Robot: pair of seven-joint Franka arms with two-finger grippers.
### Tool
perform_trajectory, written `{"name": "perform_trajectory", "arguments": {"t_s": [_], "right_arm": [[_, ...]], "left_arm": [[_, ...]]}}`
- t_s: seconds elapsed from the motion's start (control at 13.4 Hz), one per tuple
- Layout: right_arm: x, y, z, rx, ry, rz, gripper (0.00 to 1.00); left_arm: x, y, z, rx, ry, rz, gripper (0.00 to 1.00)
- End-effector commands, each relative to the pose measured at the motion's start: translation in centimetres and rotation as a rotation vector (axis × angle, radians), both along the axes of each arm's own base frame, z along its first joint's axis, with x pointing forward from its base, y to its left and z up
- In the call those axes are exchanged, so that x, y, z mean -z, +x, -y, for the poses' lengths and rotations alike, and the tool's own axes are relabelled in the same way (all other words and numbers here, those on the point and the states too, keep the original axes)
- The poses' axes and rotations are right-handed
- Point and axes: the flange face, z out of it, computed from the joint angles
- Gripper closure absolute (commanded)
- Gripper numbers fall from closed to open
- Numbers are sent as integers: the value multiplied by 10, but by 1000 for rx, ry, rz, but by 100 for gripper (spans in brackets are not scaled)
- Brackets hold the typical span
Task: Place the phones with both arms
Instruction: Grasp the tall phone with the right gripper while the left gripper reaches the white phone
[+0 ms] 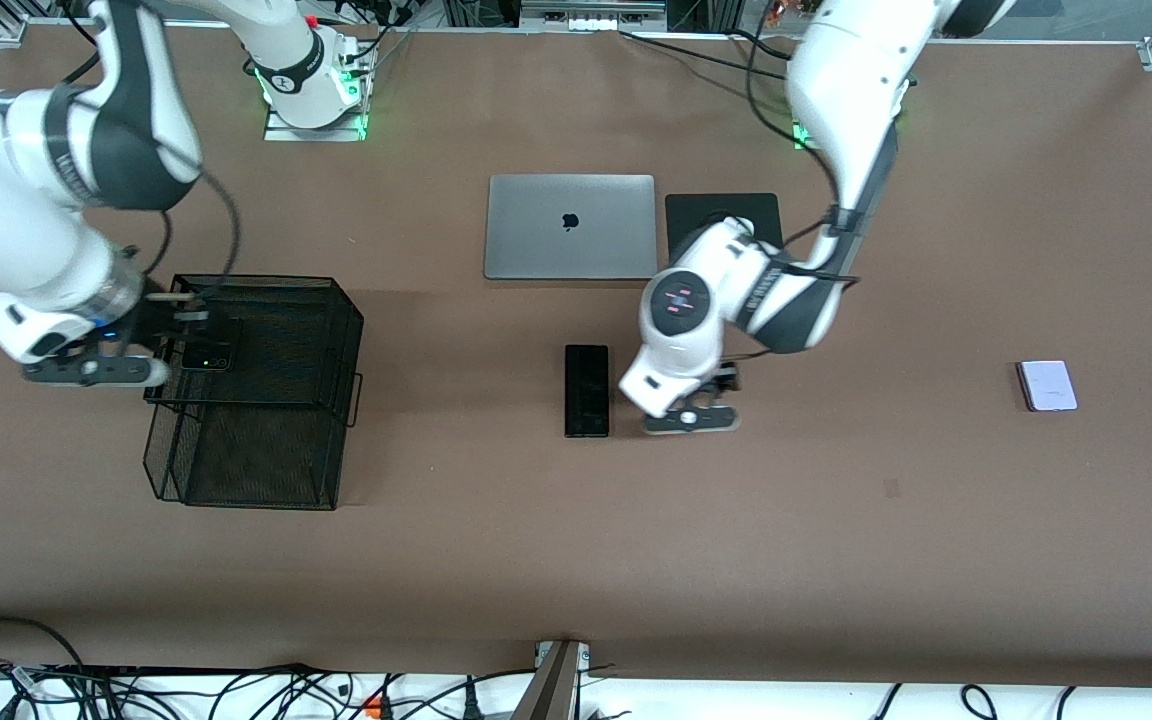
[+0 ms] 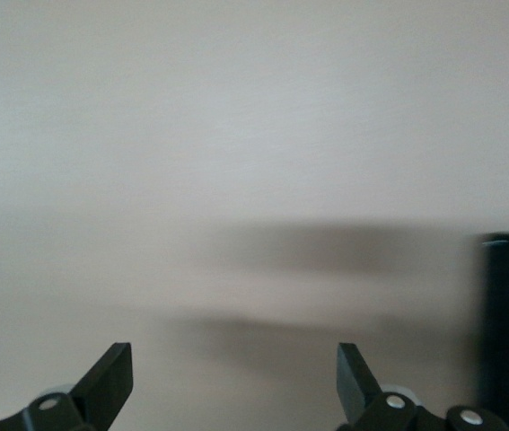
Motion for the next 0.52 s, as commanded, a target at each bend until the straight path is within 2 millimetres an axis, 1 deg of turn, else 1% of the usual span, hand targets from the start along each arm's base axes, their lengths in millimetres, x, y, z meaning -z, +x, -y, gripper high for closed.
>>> {"name": "perform_trajectory", "arguments": {"t_s": [0.0,0.07,0.15,0.3,0.37,0.45], "right_arm": [[10,-1,-106,14,-2,-15,1],[23,-6,-151,42,29,-25,1],[37,-6,-192,67,63,-30,1],[67,0,-266,63,98,-12,1],[85,1,-296,52,106,-9,1],[106,-2,-328,24,109,1,1]], "left_arm": [[-10,-12,-66,52,7,-62,0],[-10,-9,-92,68,9,-80,0],[-12,-7,-116,97,16,-94,0],[-16,2,-175,126,48,-107,0],[-18,6,-200,148,46,-120,0],[-24,12,-233,175,38,-126,0]]}}
